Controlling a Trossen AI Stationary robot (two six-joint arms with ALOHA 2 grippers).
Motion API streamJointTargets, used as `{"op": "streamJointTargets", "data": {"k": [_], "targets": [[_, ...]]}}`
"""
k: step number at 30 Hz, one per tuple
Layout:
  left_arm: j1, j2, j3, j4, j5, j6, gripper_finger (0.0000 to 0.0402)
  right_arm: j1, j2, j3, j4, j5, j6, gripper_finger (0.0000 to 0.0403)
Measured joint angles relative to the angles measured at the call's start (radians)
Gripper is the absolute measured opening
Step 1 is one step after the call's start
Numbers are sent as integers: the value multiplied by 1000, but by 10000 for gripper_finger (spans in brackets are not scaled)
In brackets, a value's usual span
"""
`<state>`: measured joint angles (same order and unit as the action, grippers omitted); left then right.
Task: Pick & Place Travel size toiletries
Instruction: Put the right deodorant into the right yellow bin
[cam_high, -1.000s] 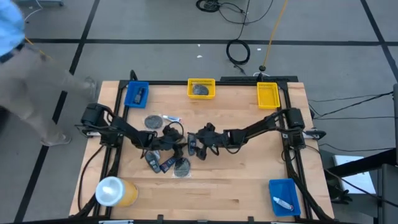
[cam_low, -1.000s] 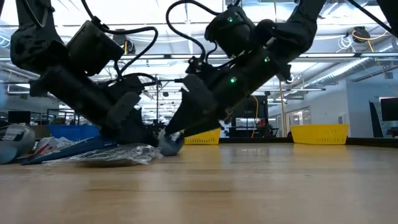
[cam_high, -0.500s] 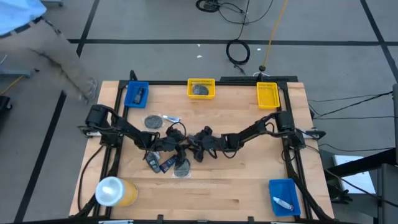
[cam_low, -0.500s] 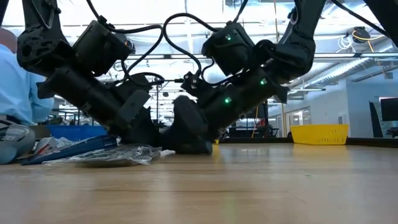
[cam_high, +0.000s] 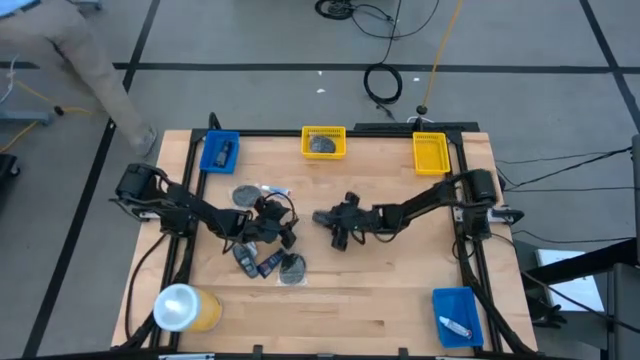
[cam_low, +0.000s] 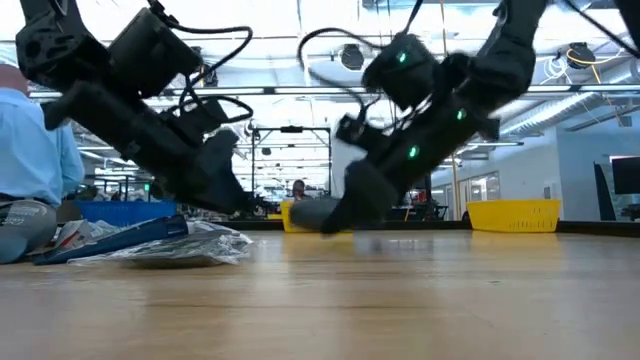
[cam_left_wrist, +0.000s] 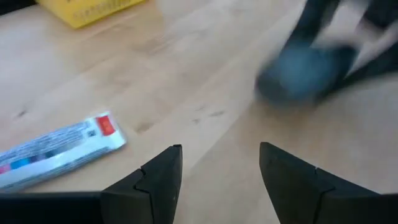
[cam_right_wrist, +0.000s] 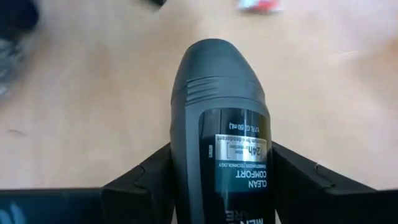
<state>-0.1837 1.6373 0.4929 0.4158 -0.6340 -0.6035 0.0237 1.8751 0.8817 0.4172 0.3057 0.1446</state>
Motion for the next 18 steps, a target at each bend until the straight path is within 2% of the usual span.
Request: {"op": "streamJointTargets", "data": {"k": [4, 9, 12, 18], "targets": [[1, 54, -1, 95, -48, 52, 211, -28, -179, -26, -169, 116, 0, 193], [32, 120, -1, 223, -48, 109, 211, -98, -371, -26, -408, 146, 57, 193], [56, 171, 0, 294, -48, 113, 211, -183, -468, -25, -598, 162, 151, 193], [106, 240, 1, 301, -46, 105, 211, -414, -569, -22, -927, 170, 305, 193]]}}
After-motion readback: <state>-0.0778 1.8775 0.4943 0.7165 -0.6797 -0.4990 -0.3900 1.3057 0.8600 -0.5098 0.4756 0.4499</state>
